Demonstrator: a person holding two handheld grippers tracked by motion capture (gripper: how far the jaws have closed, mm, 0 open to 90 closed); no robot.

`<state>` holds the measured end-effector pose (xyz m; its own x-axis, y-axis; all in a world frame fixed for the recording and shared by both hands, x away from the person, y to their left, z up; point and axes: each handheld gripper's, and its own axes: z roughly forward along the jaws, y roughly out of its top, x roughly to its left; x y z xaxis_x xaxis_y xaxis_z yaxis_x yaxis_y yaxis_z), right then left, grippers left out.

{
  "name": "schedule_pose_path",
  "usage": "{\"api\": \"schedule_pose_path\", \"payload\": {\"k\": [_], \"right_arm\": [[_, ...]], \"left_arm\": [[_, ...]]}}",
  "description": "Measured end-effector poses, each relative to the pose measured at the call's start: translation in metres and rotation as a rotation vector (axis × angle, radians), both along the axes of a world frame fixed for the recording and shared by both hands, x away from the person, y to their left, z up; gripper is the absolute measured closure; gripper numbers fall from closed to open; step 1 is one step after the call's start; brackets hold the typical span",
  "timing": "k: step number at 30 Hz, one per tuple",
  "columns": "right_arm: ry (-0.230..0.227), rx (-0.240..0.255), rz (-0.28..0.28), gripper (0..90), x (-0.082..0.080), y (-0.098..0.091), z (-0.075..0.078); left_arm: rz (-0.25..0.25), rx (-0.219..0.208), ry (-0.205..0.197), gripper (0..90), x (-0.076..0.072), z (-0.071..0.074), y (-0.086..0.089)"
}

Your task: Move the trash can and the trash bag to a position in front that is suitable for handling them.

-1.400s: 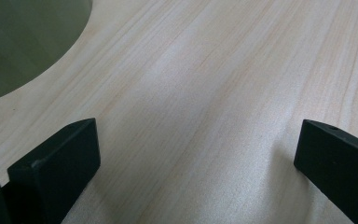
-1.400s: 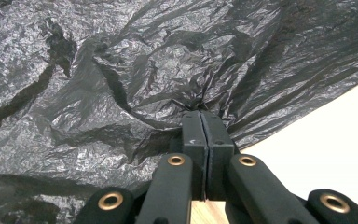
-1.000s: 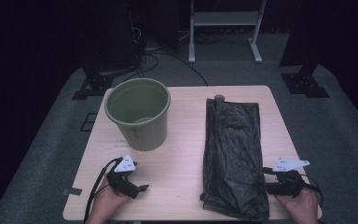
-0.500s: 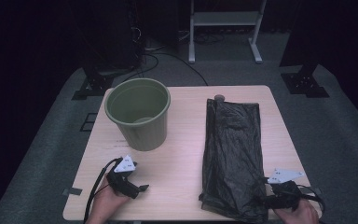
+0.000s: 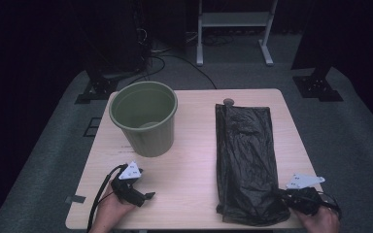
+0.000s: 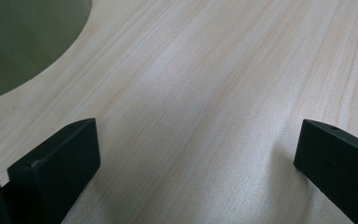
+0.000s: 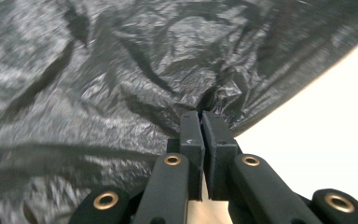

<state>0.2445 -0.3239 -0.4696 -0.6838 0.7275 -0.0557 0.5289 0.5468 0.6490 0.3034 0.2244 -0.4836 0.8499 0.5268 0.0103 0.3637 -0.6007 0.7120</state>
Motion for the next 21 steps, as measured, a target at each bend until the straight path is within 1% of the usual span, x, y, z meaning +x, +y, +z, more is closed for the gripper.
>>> {"api": "schedule_pose_path", "payload": {"k": [3,4,5,7,8,10,12,13,14,15,17,19,20,21], "right_arm": [[-0.003,0.014,-0.047,86.6,0.007,-0.016,0.000],[-0.009,0.012,-0.073,86.6,0.013,-0.025,-0.001],[-0.009,0.012,-0.073,86.6,0.013,-0.025,-0.001],[-0.010,0.011,-0.101,85.6,0.018,-0.033,-0.001],[-0.013,0.008,-0.112,83.7,0.020,-0.036,-0.001],[-0.027,0.018,-0.137,73.5,0.021,-0.041,0.002],[-0.053,0.028,-0.160,60.3,0.020,-0.044,0.009],[-0.070,0.036,-0.169,55.1,0.019,-0.045,0.013],[-0.082,0.047,-0.175,50.7,0.019,-0.045,0.017],[-0.090,0.059,-0.171,44.9,0.019,-0.044,0.021],[-0.105,0.077,-0.164,34.0,0.021,-0.038,0.027],[-0.127,0.075,-0.152,21.1,0.026,-0.027,0.029],[-0.132,0.077,-0.148,17.5,0.029,-0.021,0.030],[-0.134,0.076,-0.138,16.8,0.033,-0.016,0.030]], "left_arm": [[-0.001,0.002,0.000,0.0,0.000,0.000,0.000],[0.000,0.001,0.000,0.0,0.000,0.000,0.000],[-0.001,0.001,0.000,0.0,0.000,0.000,0.000],[-0.001,0.001,0.000,0.0,0.000,0.000,0.000],[0.000,0.000,0.000,0.0,0.000,0.000,0.000],[0.000,0.000,0.000,0.0,0.000,0.000,0.000],[0.000,0.000,0.000,0.0,0.000,0.000,0.000],[0.000,0.001,0.000,0.0,0.000,0.000,0.000],[0.000,0.001,0.000,0.0,0.000,0.000,0.000],[0.000,0.001,0.000,0.0,0.000,0.000,0.000],[0.001,0.001,0.000,0.0,0.000,0.000,0.000],[0.000,0.002,0.000,0.0,0.000,0.000,0.000],[0.001,0.001,0.000,0.0,0.000,0.000,0.000],[0.000,0.002,0.000,0.0,0.000,0.000,0.000]]}}
